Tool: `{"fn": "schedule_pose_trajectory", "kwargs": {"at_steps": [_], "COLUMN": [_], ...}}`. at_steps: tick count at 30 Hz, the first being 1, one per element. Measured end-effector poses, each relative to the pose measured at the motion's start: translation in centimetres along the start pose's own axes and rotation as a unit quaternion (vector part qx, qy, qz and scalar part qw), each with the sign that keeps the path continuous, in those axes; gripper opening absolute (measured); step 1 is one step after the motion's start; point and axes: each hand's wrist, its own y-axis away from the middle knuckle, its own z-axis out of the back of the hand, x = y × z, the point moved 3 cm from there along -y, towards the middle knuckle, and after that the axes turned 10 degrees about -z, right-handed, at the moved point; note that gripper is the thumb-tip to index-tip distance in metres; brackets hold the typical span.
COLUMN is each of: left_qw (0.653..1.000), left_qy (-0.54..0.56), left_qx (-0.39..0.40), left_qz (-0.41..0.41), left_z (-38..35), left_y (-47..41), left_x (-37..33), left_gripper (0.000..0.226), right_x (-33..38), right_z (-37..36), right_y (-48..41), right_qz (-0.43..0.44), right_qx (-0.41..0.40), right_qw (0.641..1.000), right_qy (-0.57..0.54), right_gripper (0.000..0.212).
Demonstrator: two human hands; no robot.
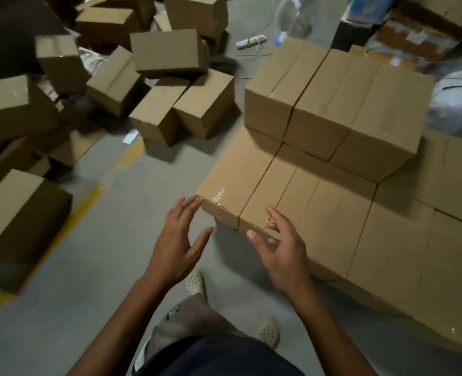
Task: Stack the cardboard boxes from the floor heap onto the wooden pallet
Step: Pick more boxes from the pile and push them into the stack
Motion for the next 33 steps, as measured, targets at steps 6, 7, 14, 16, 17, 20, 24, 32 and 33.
{"fn": "schedule_pose_trajectory", "kwargs": {"at_steps": [6, 7, 14, 16, 17, 20, 24, 32, 33], "left_qw": [0.999, 0.999, 0.999, 0.998, 0.998, 0.998, 0.998, 0.994, 0.993], "left_qy": [0.006, 0.006, -0.013, -0.013, -0.013, -0.011, -0.002, 0.003, 0.002], "left_qx": [-0.034, -0.035, -0.033, -0.047, -0.054, -0.065, -0.062, -0.087, -0.089], "left_qz": [0.038, 0.040, 0.020, 0.029, 0.031, 0.021, 0.018, 0.066, 0.074], "left_z": [6.0, 7.2, 16.1, 18.6, 19.6, 22.2, 24.0, 25.7, 26.0], "left_y": [-1.8, -2.5, -8.5, -10.4, -11.6, -15.4, -21.4, -36.7, -38.7], "left_x": [9.3, 11.0, 23.3, 26.0, 27.1, 30.3, 34.1, 44.1, 45.3], "left_gripper": [0.062, 0.062, 0.061, 0.061, 0.061, 0.060, 0.061, 0.058, 0.057], "right_x": [6.4, 7.5, 16.2, 18.5, 19.5, 22.8, 26.6, 32.3, 33.2], "right_z": [-8.9, -10.6, -22.4, -24.8, -25.9, -28.6, -31.3, -37.2, -37.7], "right_y": [-5.1, -6.2, -14.4, -16.2, -17.1, -20.6, -26.6, -43.0, -45.2], "right_qz": [0.045, 0.052, 0.069, 0.073, 0.073, 0.078, 0.081, 0.066, 0.061], "right_qx": [0.025, 0.025, 0.031, 0.034, 0.034, 0.033, 0.036, 0.057, 0.063], "right_qw": [0.998, 0.998, 0.997, 0.997, 0.997, 0.996, 0.996, 0.996, 0.996], "right_qy": [0.035, 0.036, 0.012, 0.011, 0.010, 0.007, 0.002, -0.010, -0.012], "right_gripper": [0.059, 0.059, 0.064, 0.063, 0.063, 0.065, 0.064, 0.063, 0.063]}}
